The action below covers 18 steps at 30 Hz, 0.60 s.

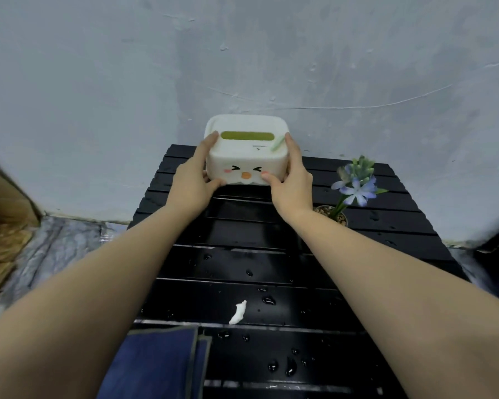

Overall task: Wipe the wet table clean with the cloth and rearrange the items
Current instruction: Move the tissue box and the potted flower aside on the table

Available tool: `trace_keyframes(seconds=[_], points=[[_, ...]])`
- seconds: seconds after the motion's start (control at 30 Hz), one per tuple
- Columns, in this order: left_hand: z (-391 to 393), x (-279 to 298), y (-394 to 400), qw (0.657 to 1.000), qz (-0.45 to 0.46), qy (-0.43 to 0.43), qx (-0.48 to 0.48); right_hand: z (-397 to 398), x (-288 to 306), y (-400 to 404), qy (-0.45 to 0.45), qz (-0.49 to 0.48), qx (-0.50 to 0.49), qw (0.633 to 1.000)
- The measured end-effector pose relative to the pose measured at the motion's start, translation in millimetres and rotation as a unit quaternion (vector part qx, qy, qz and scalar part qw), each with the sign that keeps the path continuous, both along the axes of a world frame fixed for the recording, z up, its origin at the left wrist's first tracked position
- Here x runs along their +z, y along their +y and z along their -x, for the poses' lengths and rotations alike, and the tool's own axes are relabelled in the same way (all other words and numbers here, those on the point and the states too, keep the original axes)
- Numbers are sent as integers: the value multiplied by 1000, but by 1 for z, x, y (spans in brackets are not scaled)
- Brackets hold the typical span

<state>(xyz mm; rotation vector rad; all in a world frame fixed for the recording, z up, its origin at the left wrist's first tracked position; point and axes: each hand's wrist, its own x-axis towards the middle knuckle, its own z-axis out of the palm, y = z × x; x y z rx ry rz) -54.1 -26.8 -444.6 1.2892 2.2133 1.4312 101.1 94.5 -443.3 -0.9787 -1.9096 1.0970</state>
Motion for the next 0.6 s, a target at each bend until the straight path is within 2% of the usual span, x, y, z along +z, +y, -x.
trace_keyframes(seconds=[0.27, 0.4, 0.53, 0.6], points=[[1, -8, 11, 995, 54, 84, -11, 5, -4, 11, -22, -4, -27, 999], [-3, -11, 12, 994, 48, 93, -19, 7, 3, 2, -24, -17, -46, 999], [-16, -10, 10, 977, 63, 188, 78, 1, 15, -24, -26, -73, -59, 995], [-28, -6, 2, 969, 62, 202, 128, -9, 21, -45, -16, -117, -45, 992]])
